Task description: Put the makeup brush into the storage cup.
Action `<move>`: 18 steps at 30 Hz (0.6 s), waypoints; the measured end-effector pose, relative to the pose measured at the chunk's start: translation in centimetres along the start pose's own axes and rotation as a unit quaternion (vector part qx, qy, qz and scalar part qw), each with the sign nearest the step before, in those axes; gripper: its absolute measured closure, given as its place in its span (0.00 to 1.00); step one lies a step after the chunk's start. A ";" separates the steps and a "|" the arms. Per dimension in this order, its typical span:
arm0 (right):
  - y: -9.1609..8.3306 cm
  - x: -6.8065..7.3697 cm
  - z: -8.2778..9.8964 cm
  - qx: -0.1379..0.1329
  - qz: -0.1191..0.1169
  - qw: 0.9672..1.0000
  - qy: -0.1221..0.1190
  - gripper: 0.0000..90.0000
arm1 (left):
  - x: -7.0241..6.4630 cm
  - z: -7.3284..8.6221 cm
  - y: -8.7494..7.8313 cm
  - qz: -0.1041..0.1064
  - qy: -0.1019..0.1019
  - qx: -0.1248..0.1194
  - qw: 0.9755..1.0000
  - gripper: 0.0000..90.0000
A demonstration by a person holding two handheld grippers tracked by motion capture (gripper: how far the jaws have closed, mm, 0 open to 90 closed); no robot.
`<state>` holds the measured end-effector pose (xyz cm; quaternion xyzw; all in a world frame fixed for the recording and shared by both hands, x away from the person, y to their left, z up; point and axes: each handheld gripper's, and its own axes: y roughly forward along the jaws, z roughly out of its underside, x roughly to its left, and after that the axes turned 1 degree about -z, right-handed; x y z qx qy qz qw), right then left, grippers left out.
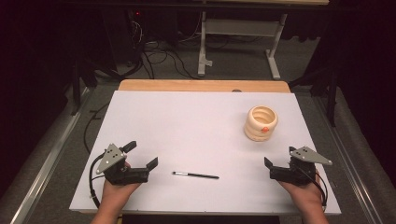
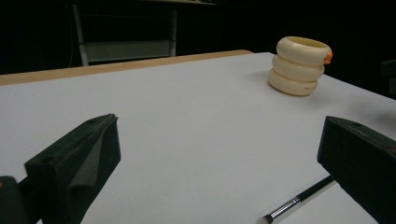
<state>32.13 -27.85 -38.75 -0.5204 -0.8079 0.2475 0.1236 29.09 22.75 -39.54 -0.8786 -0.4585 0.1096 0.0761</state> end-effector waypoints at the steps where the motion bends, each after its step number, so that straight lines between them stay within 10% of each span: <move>1: 0.2 -0.1 -0.1 0.012 0.001 1.000 0.002 0.06 | 0.0 0.0 -0.1 0.000 0.001 0.000 1.000 0.00; 18: 2.4 0.8 -1.2 0.118 -0.028 0.992 -0.013 0.06 | 0.0 -0.1 0.0 0.007 0.001 -0.004 1.000 0.00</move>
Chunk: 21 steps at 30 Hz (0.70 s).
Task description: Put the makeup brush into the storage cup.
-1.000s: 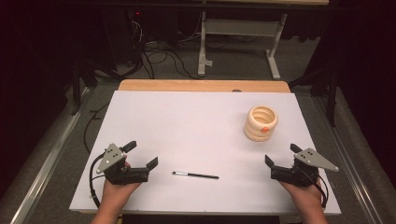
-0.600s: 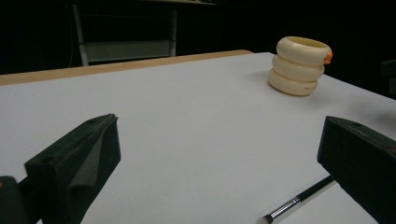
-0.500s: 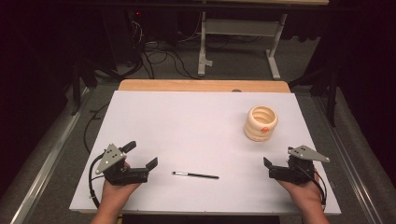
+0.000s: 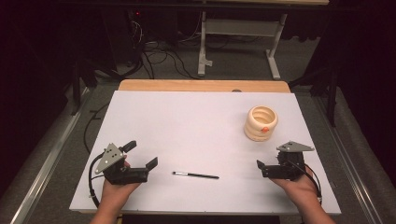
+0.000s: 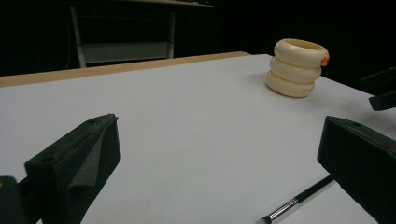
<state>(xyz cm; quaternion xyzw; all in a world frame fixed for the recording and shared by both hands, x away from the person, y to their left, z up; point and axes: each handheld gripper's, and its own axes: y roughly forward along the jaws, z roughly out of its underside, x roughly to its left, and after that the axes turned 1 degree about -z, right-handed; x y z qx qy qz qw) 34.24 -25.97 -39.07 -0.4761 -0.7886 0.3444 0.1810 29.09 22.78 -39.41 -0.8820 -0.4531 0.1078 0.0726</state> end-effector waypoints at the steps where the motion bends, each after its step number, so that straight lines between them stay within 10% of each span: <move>1: 0.1 0.1 -0.1 0.004 -0.001 1.000 -0.003 0.06 | 0.0 0.0 0.0 0.000 0.000 0.000 1.000 0.00; 21: 0.9 0.5 -0.3 0.102 -0.020 0.994 -0.029 0.06 | -0.2 0.0 0.1 0.006 0.002 0.001 1.000 0.00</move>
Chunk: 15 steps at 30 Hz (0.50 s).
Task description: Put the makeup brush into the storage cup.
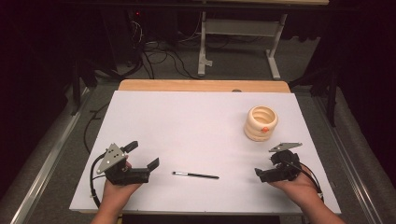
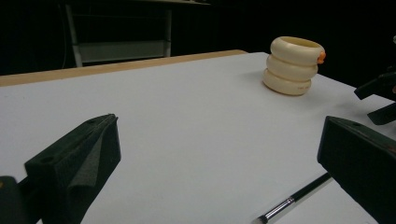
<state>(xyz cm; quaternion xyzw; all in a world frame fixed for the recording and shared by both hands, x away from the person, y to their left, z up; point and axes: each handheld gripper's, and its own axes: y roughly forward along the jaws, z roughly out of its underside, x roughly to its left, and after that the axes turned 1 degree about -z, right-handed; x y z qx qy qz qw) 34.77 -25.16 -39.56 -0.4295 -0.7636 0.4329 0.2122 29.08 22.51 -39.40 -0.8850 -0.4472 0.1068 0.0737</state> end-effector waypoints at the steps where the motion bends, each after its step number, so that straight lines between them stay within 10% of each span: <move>1: 0.0 0.0 0.0 0.004 -0.002 1.000 0.001 0.06 | 0.0 0.0 0.0 -0.001 0.001 0.000 1.000 0.00; 15: 0.2 -0.1 -0.5 0.064 -0.007 0.998 -0.011 0.06 | 0.0 0.0 0.0 0.003 0.000 0.000 1.000 0.00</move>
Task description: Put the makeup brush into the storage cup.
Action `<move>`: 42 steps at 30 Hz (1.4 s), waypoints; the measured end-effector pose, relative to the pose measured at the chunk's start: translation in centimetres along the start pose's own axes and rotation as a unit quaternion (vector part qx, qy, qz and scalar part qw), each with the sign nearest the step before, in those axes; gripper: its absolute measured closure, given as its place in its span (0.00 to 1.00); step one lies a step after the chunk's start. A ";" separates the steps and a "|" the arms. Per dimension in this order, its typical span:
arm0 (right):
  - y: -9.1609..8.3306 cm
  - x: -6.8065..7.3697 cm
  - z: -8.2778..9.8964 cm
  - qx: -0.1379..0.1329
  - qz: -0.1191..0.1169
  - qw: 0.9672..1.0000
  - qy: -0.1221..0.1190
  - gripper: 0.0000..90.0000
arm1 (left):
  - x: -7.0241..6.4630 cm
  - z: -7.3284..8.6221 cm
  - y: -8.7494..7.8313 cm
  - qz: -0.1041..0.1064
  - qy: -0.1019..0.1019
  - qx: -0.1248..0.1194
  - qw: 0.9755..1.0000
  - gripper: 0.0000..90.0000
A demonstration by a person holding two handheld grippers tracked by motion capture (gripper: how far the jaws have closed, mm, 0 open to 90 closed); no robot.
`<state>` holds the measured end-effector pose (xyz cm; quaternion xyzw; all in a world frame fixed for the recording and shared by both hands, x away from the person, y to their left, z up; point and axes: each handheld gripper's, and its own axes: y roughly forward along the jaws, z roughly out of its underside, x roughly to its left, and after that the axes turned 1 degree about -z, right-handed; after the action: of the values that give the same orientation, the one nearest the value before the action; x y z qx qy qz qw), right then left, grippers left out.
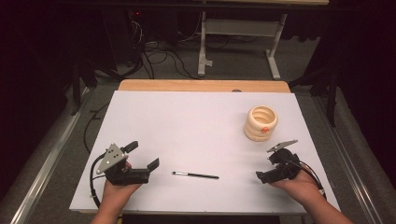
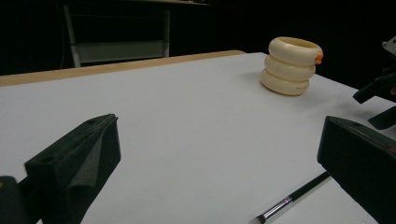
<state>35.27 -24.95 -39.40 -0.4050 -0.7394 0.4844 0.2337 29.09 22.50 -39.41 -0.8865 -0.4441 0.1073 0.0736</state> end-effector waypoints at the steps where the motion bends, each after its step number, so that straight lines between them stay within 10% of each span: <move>1: 0.0 0.0 -0.1 0.005 0.000 1.000 -0.005 0.06 | 0.0 0.0 0.0 0.000 0.000 0.000 1.000 0.00; 19: 0.8 0.7 -1.9 0.114 -0.024 0.990 -0.076 0.09 | 0.1 0.0 -0.2 0.000 -0.005 -0.004 1.000 0.00; 42: 0.6 4.0 -5.9 0.106 -0.045 0.983 -0.144 0.25 | 0.3 -0.1 -0.4 -0.002 -0.009 -0.006 1.000 0.00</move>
<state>37.57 -18.41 -37.66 -0.2707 -0.7270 0.6024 0.1879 28.99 22.98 -39.29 -0.8850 -0.4470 0.1128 0.0643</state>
